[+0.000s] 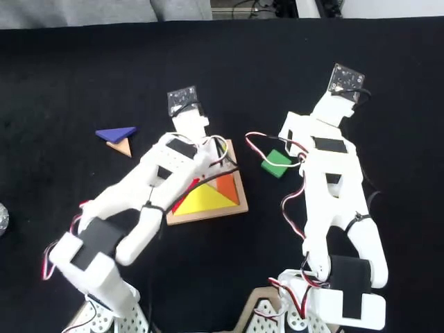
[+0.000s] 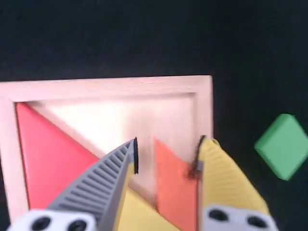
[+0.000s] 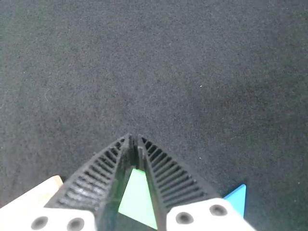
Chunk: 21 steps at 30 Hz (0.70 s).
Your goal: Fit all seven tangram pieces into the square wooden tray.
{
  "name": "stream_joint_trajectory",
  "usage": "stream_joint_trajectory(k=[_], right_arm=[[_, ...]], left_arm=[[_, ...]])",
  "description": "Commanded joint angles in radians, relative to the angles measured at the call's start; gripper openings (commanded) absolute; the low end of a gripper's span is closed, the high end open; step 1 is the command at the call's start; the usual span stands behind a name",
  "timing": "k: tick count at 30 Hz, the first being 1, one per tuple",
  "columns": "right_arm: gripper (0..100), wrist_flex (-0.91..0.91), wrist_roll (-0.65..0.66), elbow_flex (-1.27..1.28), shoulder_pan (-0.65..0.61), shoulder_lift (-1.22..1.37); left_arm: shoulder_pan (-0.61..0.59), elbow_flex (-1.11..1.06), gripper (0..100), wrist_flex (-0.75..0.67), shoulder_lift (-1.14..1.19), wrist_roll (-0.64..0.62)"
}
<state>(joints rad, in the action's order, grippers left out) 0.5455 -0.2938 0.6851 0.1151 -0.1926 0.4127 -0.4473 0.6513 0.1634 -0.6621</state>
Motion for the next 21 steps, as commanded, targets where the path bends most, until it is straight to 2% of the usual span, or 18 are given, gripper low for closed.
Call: stream_joint_trajectory(k=[1, 4, 13, 18, 21], right_arm=[[1.1, -0.02, 0.018, -0.001, -0.015, -0.047], [1.1, -0.02, 0.058, -0.001, -0.021, -0.047], [1.1, -0.02, 0.064, -0.001, -0.021, -0.047], [1.1, -0.02, 0.064, -0.002, -0.021, -0.047], [1.1, -0.02, 0.064, -0.002, -0.021, -0.047]], left_arm=[[0.022, 0.027, 17, -0.049, 0.04, 0.008], [0.054, 0.036, 17, -0.044, 0.066, 0.008], [0.145, 0.039, 17, -0.035, 0.068, 0.008], [0.173, 0.09, 17, 0.074, 0.068, 0.006], [0.17, 0.143, 17, 0.169, 0.068, -0.04]])
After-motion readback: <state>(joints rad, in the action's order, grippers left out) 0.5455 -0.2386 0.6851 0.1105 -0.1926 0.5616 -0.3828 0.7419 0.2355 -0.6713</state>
